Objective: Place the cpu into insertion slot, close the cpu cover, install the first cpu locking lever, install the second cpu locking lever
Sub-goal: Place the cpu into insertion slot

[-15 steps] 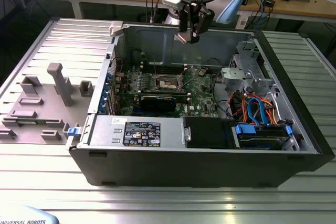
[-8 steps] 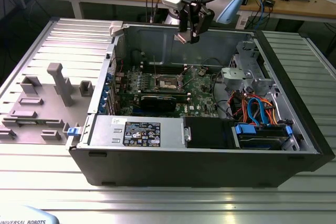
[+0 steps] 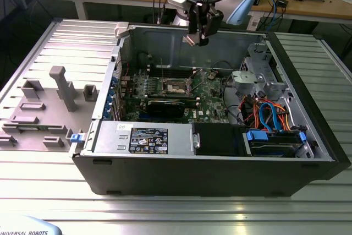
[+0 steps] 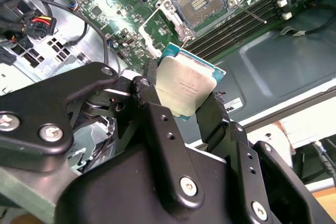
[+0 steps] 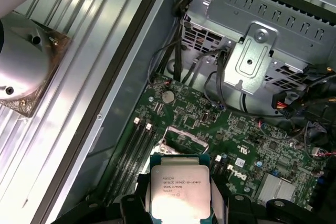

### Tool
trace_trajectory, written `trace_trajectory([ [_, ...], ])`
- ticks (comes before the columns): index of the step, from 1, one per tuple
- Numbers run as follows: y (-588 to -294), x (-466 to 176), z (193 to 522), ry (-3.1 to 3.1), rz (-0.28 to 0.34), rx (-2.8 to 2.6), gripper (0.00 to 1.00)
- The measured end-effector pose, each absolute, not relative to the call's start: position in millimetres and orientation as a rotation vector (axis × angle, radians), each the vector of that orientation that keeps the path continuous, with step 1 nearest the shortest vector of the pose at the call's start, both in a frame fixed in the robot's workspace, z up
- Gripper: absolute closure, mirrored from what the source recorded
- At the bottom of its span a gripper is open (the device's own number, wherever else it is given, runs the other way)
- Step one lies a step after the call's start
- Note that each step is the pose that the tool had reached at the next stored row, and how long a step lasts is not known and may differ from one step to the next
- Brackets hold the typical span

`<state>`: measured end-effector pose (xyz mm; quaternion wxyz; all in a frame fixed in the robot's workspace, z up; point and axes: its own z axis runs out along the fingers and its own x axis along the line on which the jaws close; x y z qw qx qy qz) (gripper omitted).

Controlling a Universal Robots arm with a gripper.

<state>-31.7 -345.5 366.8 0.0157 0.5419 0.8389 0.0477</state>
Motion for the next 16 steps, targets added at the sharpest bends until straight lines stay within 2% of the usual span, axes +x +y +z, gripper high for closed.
trace_trajectory([
  [16, -345.5, -31.7, 366.7, 2.487, 0.145, 1.852, 0.46],
])
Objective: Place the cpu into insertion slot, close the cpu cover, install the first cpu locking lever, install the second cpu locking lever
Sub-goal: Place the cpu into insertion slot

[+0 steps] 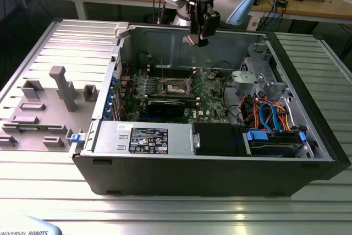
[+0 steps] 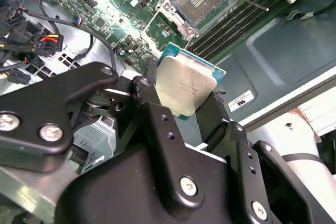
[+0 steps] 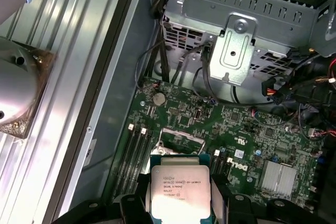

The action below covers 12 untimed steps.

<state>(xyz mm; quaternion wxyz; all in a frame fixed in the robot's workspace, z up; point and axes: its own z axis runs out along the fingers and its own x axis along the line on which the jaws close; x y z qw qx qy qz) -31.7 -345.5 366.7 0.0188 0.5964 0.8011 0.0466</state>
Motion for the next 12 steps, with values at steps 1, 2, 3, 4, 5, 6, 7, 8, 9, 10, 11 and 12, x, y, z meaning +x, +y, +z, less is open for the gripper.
trace_trajectory([
  [1, -345.5, -31.7, 366.7, 2.483, 0.144, 1.857, 0.46],
  [2, -345.5, -31.7, 366.7, 2.478, 0.144, 1.863, 0.46],
  [3, -345.5, -31.7, 366.7, 2.474, 0.144, 1.868, 0.46],
  [4, -345.5, -31.7, 366.7, 2.47, 0.144, 1.872, 0.46],
  [5, -345.5, -31.6, 366.7, 2.467, 0.144, 1.877, 0.46],
  [6, -345.5, -31.7, 366.7, 2.464, 0.144, 1.88, 0.46],
  [7, -345.5, -31.7, 366.7, 2.461, 0.143, 1.884, 0.46],
  [8, -345.5, -31.7, 366.7, 2.458, 0.143, 1.888, 0.46],
  [9, -345.5, -31.7, 366.7, 2.453, 0.143, 1.893, 0.46],
  [10, -345.5, -31.7, 366.7, 2.45, 0.143, 1.898, 0.46],
  [11, -345.5, -31.6, 366.7, 2.447, 0.143, 1.901, 0.46],
  [12, -345.5, -31.7, 366.7, 2.443, 0.143, 1.906, 0.46],
])
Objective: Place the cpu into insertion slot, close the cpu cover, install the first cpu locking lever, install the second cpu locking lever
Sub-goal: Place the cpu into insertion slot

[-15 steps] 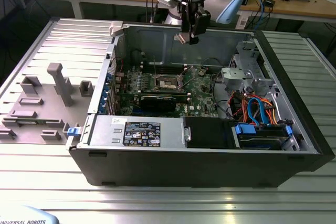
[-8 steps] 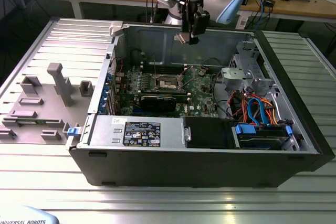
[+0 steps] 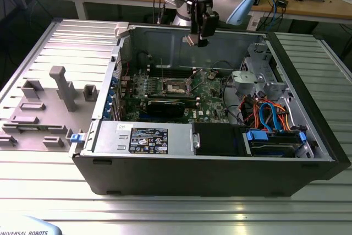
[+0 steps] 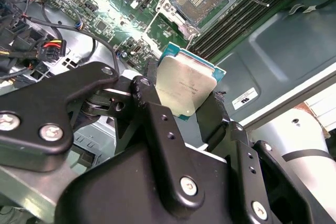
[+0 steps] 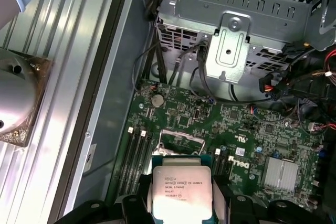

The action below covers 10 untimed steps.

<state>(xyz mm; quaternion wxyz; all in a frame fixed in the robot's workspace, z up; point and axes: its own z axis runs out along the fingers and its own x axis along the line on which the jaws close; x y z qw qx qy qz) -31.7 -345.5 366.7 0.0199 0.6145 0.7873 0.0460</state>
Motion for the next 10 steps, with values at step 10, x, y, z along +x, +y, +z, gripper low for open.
trace_trajectory([
  [10, -345.5, -31.7, 366.7, 2.413, 0.141, 1.942, 0.46],
])
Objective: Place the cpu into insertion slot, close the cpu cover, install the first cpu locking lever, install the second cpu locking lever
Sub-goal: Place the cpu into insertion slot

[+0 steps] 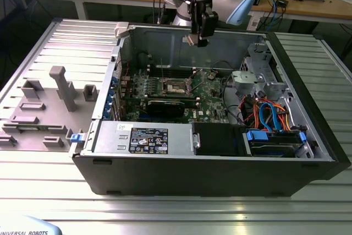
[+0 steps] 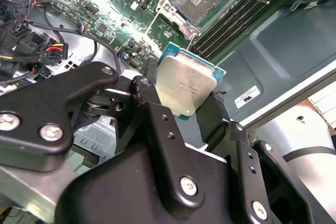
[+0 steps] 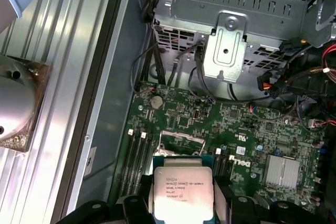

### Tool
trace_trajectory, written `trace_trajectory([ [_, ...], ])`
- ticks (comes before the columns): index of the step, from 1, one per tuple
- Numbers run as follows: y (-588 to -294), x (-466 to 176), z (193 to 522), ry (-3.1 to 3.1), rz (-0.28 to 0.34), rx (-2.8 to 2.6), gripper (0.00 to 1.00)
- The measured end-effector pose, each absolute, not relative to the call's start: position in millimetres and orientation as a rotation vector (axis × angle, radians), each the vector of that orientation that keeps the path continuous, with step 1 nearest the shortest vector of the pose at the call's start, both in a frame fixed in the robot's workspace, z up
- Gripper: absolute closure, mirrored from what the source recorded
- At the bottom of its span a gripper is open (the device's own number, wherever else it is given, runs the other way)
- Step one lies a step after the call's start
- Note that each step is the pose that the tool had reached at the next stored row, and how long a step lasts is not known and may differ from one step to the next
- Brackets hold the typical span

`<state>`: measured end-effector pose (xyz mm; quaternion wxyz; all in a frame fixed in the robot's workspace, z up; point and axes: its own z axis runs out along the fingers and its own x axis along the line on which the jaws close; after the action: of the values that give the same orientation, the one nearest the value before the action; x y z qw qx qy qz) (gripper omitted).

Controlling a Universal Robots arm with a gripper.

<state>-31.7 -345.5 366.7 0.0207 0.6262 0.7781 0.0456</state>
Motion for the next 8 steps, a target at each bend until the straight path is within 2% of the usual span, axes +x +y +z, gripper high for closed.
trace_trajectory([
  [8, -345.5, -31.7, 366.7, 2.38, 0.14, 1.979, 0.46],
])
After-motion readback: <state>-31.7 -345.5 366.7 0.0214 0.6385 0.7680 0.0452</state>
